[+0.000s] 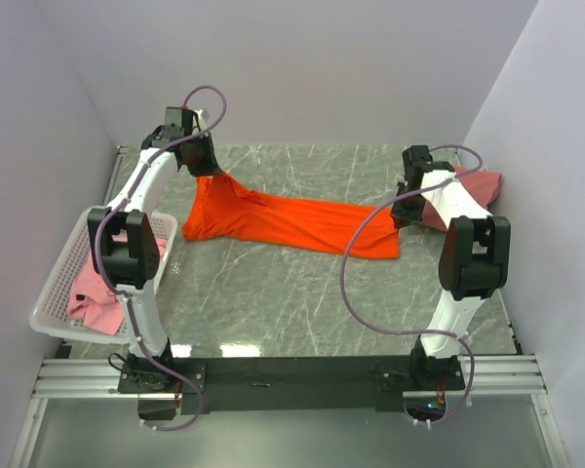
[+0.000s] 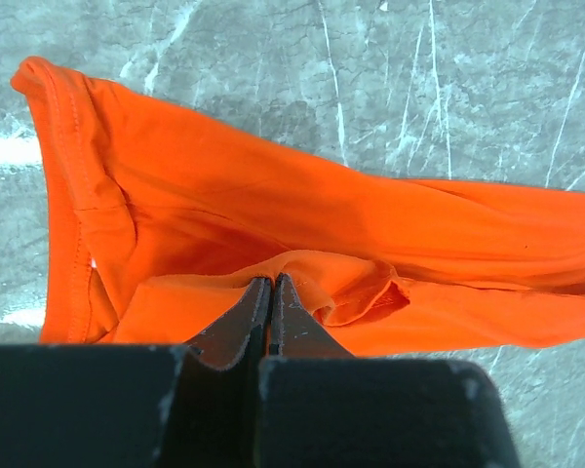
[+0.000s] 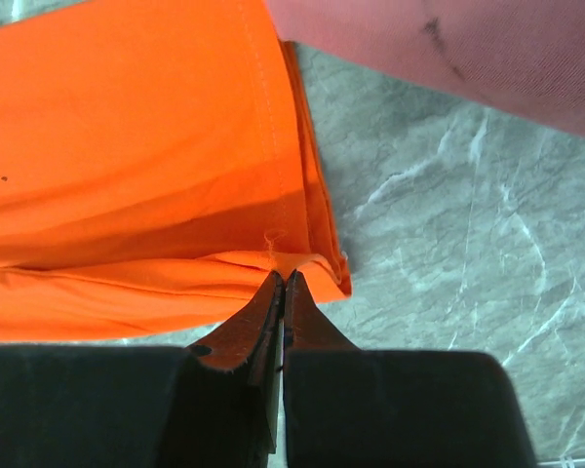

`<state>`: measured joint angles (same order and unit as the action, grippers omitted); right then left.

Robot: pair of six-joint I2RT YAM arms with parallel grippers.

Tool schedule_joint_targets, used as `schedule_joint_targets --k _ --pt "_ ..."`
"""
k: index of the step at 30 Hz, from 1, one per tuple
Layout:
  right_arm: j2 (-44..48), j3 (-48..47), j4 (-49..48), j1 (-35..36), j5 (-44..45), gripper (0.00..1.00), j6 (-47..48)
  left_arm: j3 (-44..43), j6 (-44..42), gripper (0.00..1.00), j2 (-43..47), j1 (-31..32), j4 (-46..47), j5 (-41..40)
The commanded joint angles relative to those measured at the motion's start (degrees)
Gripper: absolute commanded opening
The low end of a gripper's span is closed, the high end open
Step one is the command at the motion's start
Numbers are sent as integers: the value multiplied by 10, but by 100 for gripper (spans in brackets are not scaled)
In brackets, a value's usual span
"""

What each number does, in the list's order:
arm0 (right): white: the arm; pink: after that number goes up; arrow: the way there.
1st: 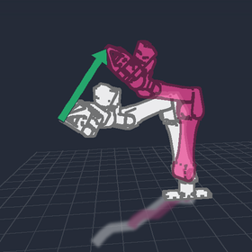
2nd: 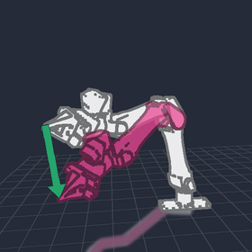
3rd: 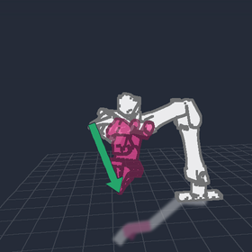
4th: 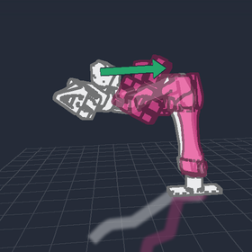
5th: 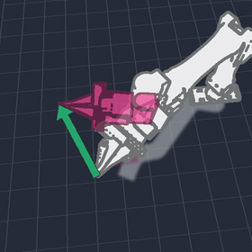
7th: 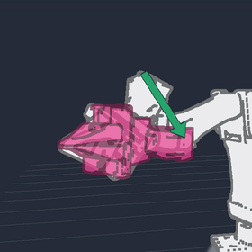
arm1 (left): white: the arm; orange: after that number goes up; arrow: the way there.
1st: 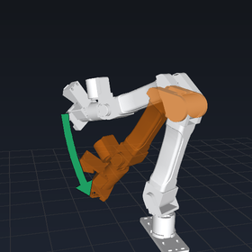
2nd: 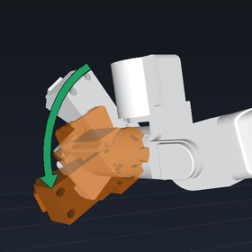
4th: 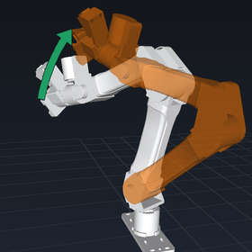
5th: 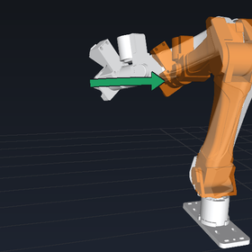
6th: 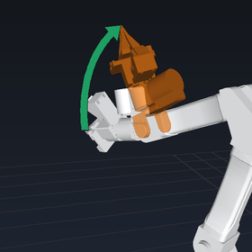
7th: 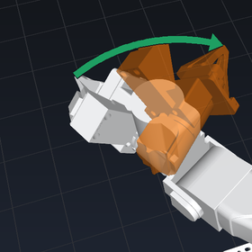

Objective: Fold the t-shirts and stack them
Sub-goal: Fold the tshirt

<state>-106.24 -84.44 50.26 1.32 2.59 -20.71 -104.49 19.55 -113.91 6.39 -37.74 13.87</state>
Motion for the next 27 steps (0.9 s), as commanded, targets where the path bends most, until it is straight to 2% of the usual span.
schedule_joint_targets --k 1,27 --pt "-11 -25 -13 -11 11 0 0 -4 -15 0 5 -7 7 -2" --pt "-89 -75 -24 -40 -12 0 -3 -26 -19 0 -47 -21 -1 2"
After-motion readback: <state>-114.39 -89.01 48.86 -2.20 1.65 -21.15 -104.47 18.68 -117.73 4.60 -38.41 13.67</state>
